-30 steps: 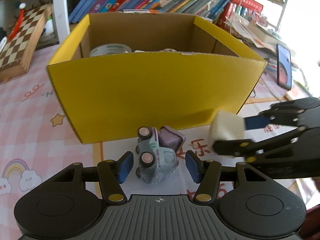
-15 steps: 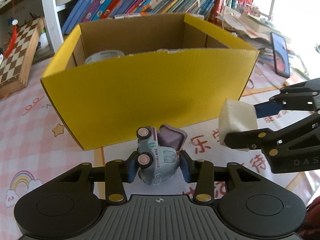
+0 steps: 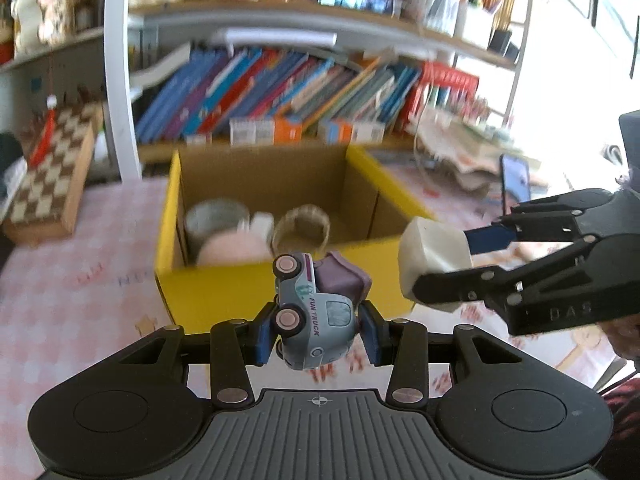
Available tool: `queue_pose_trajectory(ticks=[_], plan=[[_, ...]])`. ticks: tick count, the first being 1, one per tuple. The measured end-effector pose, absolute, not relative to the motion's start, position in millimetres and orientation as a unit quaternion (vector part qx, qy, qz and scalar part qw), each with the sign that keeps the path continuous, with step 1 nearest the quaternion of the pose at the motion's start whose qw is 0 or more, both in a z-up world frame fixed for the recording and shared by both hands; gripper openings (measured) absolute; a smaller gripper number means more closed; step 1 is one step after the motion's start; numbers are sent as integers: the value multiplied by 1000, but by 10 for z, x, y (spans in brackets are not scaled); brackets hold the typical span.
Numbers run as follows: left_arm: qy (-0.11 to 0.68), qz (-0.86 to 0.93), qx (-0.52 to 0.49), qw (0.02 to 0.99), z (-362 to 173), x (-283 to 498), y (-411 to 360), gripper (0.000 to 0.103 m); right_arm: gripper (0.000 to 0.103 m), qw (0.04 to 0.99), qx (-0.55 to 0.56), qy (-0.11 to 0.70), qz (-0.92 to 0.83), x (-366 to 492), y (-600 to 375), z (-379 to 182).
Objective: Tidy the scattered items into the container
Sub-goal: 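Lift the toy car with the left tool while the right tool carries the sponge over the box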
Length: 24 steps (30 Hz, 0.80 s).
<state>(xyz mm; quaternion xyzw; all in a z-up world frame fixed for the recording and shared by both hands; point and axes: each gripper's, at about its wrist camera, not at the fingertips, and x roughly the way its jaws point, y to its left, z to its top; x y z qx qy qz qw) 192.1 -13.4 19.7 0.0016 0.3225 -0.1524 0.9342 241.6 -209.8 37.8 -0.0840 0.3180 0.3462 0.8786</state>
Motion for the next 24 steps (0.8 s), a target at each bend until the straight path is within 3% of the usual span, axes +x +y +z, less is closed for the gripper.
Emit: queue_pose_trajectory(ticks=[7,13,24], plan=[[275,-155,3,949,563,2203,-102,41,48,901,-88,247,347,2714,-2129,817],[288,-161,0,944,648,2739,-101,41,48,895,-139,248,343,3252,-1943,734],[404,-186,73,893,123,3515,-422,41,48,838,-262,314,360,4158,-1477,265]])
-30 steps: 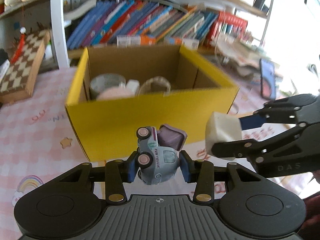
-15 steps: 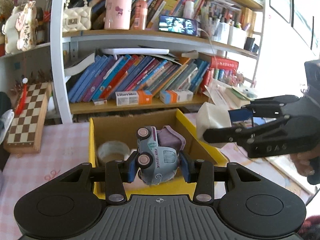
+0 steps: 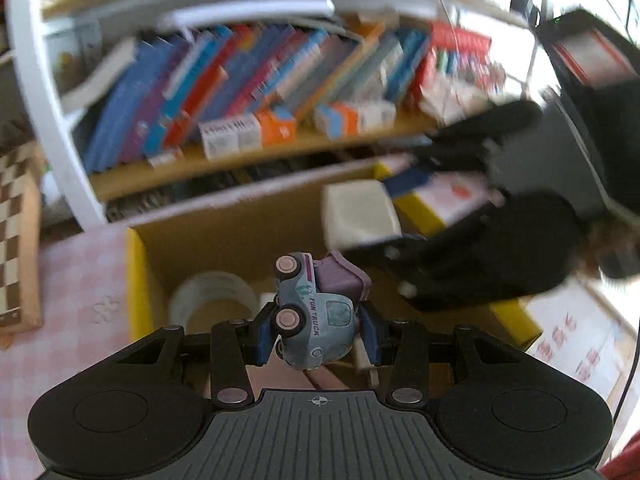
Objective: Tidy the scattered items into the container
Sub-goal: 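Lift the toy car with the left tool while the right tool carries the sponge over the box, then lower the car and sponge into the box and open both tools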
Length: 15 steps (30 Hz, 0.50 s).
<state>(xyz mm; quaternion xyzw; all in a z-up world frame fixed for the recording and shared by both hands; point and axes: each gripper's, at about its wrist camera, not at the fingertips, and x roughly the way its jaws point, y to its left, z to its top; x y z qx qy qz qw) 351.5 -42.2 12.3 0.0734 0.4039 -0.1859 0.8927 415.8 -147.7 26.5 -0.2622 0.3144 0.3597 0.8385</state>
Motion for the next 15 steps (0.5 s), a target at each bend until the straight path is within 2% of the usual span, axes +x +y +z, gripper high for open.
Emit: queue_pose_trajectory(ticks=[15], plan=[[464,-186,105,860,-232,4005,-585,42,48,794,-323,361,367,4587,-1209,-160]])
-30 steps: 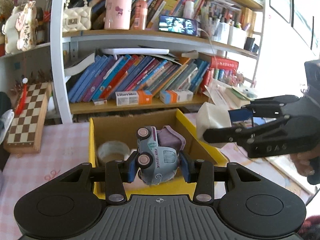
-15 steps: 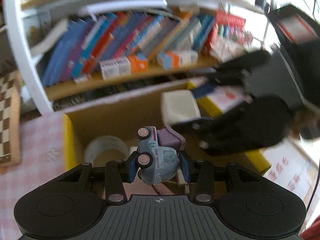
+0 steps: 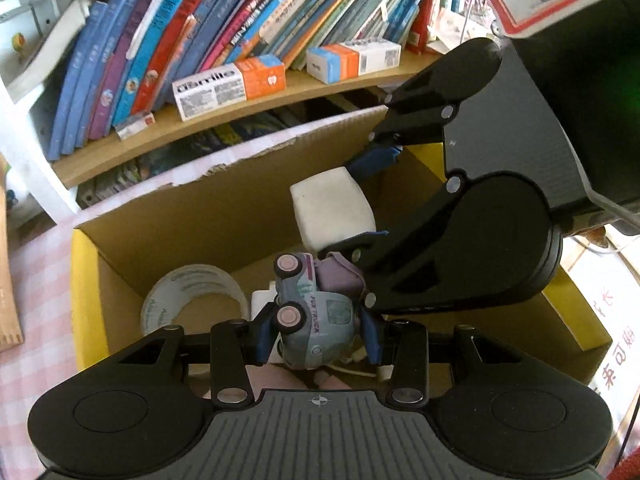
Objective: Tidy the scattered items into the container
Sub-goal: 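Lower the car and sponge into the box and open both tools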
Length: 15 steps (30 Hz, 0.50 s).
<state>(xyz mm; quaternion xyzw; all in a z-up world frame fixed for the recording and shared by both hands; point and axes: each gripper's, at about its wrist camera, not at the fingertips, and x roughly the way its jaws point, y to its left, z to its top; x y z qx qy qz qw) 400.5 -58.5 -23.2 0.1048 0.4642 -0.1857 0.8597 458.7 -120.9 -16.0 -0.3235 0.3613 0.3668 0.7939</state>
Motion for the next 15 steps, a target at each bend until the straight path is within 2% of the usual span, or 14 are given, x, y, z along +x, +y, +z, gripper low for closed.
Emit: queue_pose_trajectory(ticks=[8,12,15], plan=[[472,-184,103,856,-287,4022,-597,44,50,794,-315,364,372,4667,-1191,-191],[459,-176,104,865,-234,3954,-550,60,54,799,-303,363,372,4668,-1221,-182],[447,-171,98,873,-155,3904,-498,63,59,808,-284,359,371,4663,-1272,-123]])
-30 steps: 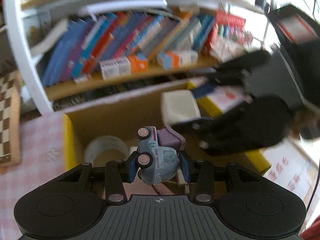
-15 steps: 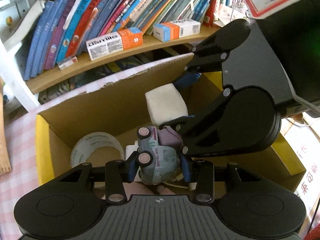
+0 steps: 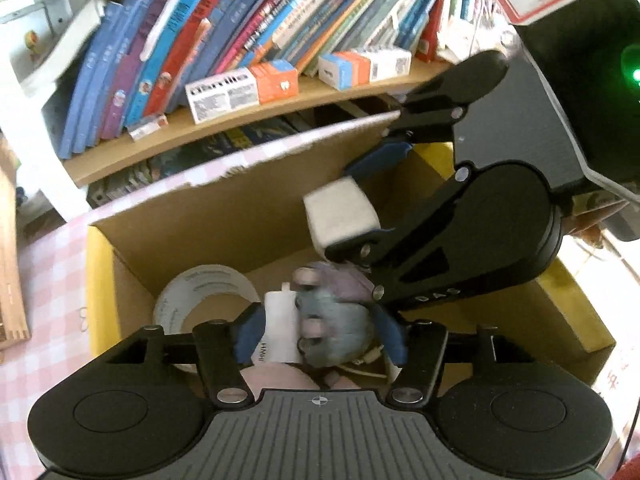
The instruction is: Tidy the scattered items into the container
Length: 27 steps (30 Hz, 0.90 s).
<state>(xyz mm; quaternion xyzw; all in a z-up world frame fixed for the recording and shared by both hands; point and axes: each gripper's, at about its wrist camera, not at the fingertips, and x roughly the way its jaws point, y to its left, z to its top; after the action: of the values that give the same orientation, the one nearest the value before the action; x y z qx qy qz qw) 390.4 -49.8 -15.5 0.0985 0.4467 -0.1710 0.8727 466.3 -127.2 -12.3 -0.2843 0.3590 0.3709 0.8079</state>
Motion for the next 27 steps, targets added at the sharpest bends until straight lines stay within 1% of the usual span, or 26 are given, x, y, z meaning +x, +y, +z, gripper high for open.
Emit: queue_pose_trajectory(ticks=[1,4,14,16,23,27], plan=[[441,-168,98,876,-119,3881,-482,65,61,812,-276,357,371,4660,-1291,-95],[424,-160,95,886,0,3799,-428,67,69,825,-254,345,368,4617,-1344,20],[354,-140,64,923,483,3376,-188,69,71,852,-203,313,368,4300,-1439,389],[338,-137,57,929,578,3267,-150,73,71,858,-193,306,365,4193,-1451,477],[290,-131,51,947,849,2718,-35,82,73,882,-146,279,350,3700,-1557,843],[269,-123,43,954,928,2344,45,87,79,899,-120,258,332,3279,-1676,1014]])
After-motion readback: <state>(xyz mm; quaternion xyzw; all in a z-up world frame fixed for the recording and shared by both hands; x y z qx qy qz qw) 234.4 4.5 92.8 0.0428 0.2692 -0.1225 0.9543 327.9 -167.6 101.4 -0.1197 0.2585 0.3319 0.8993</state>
